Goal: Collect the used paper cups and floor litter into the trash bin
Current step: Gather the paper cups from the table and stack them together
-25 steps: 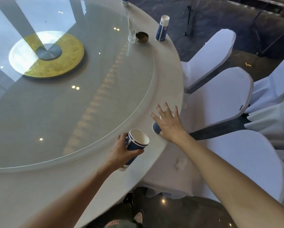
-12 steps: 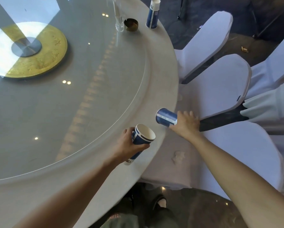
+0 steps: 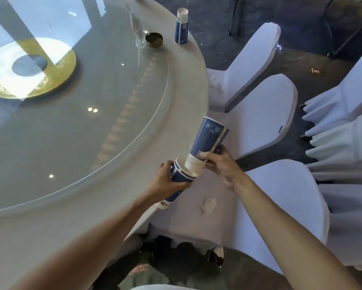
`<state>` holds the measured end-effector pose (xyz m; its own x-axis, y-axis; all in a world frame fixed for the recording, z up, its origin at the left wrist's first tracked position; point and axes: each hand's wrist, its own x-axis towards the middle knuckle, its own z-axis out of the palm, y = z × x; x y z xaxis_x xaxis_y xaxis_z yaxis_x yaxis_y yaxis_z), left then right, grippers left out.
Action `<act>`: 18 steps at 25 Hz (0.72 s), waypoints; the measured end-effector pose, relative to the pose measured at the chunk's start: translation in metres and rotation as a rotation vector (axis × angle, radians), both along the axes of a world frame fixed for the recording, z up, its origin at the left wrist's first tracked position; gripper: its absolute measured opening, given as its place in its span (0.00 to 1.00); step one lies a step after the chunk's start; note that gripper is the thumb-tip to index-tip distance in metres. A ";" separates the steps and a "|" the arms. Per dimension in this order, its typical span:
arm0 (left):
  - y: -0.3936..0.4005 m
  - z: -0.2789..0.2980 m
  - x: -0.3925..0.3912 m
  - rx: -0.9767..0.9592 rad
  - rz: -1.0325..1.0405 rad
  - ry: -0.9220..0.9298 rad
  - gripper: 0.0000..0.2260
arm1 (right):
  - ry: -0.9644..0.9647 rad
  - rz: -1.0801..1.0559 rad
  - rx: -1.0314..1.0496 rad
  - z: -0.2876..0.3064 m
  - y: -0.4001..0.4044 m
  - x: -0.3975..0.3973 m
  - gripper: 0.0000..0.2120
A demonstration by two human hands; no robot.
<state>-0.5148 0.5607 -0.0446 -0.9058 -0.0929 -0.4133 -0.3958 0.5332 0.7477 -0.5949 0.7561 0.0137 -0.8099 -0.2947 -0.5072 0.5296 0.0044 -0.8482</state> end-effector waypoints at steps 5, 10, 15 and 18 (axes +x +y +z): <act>0.070 0.004 0.014 -0.032 0.180 0.070 0.34 | 0.104 0.382 0.099 -0.003 0.052 0.012 0.22; 0.124 0.002 0.034 -0.013 0.250 0.051 0.35 | 0.162 0.389 0.126 -0.003 0.101 0.001 0.40; 0.149 -0.019 0.040 -0.023 0.308 0.053 0.35 | 0.395 0.716 0.401 -0.036 0.099 0.009 0.26; 0.149 -0.048 0.039 -0.024 0.310 -0.016 0.34 | 0.417 0.711 0.495 -0.075 0.094 0.009 0.22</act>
<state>-0.4758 0.7100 -0.0922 -0.8263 -0.3733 -0.4218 -0.5539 0.4029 0.7286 -0.5857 0.8505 -0.0609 -0.6680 -0.6160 -0.4177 -0.0789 0.6166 -0.7833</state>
